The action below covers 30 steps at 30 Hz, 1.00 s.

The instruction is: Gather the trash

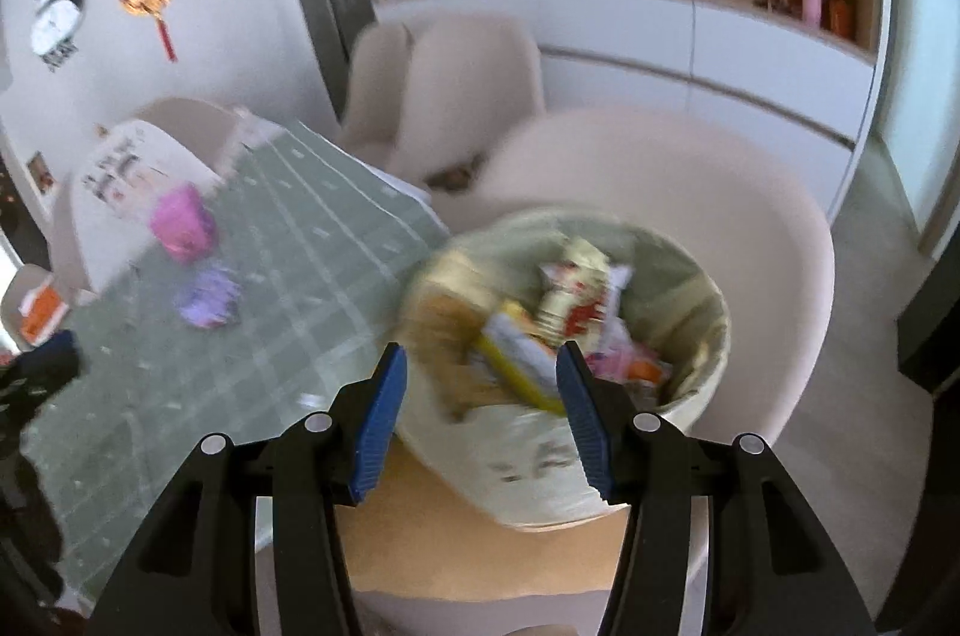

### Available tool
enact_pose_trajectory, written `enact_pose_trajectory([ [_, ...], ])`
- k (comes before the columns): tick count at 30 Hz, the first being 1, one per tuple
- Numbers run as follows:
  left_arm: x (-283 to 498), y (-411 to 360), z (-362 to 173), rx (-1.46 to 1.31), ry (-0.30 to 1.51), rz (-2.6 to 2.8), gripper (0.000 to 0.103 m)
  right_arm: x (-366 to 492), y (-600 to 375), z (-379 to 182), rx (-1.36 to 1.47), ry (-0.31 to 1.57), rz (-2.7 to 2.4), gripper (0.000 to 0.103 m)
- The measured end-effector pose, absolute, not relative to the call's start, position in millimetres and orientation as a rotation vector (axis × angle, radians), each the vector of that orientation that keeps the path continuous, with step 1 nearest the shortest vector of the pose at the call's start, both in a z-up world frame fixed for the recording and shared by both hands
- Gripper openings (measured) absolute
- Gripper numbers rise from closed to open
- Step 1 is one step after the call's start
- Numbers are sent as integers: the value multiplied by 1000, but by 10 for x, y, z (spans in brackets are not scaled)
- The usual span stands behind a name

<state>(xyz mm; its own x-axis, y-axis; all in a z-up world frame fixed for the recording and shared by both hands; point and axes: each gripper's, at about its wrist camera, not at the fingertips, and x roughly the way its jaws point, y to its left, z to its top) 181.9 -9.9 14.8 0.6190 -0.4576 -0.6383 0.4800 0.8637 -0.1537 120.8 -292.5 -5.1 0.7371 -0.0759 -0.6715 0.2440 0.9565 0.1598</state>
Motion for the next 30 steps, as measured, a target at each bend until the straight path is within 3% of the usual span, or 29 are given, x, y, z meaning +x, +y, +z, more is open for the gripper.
enact_pose_trajectory([
  [15,1154,485,380,164,634,-427,79,521,-1420,194,177,631,-173,49],
  [30,917,777,440,120,612,-362,79,352,-1070,283,114,594,-183,49],
])
